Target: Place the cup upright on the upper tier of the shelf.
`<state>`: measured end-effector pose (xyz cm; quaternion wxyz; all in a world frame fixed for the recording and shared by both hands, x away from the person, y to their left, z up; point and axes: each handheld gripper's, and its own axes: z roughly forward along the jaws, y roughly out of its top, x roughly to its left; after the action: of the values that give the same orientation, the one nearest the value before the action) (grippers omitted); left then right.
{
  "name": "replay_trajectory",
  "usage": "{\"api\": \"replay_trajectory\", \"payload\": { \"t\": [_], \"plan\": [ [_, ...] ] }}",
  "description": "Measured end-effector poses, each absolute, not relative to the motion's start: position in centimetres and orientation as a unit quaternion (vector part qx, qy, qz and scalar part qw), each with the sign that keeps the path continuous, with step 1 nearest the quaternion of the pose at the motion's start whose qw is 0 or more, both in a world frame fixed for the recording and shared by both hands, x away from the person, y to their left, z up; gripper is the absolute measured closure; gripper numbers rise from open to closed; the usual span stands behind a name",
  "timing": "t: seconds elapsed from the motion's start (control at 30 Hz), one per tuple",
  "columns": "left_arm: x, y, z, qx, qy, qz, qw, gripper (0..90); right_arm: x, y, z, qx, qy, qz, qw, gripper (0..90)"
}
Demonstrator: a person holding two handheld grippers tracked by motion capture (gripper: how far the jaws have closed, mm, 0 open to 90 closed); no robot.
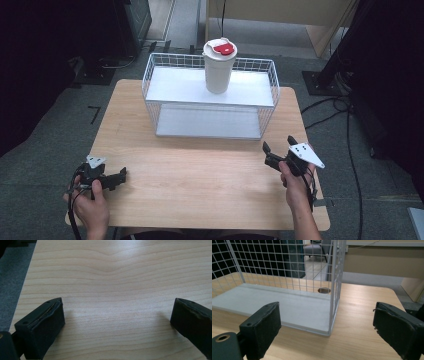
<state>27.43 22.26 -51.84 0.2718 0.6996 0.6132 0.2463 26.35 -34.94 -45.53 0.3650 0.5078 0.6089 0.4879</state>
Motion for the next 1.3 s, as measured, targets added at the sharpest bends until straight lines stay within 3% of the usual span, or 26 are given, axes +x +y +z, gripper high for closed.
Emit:
{"api": "replay_trajectory", "payload": {
  "t": [1.3],
  "plan": [
    [27.4,22.2,-51.8,0.699,0.614,0.246,0.272,0.0,20.7,-41.7,-51.1,0.585,0.602,0.424,0.341,3.3]
  ]
}}
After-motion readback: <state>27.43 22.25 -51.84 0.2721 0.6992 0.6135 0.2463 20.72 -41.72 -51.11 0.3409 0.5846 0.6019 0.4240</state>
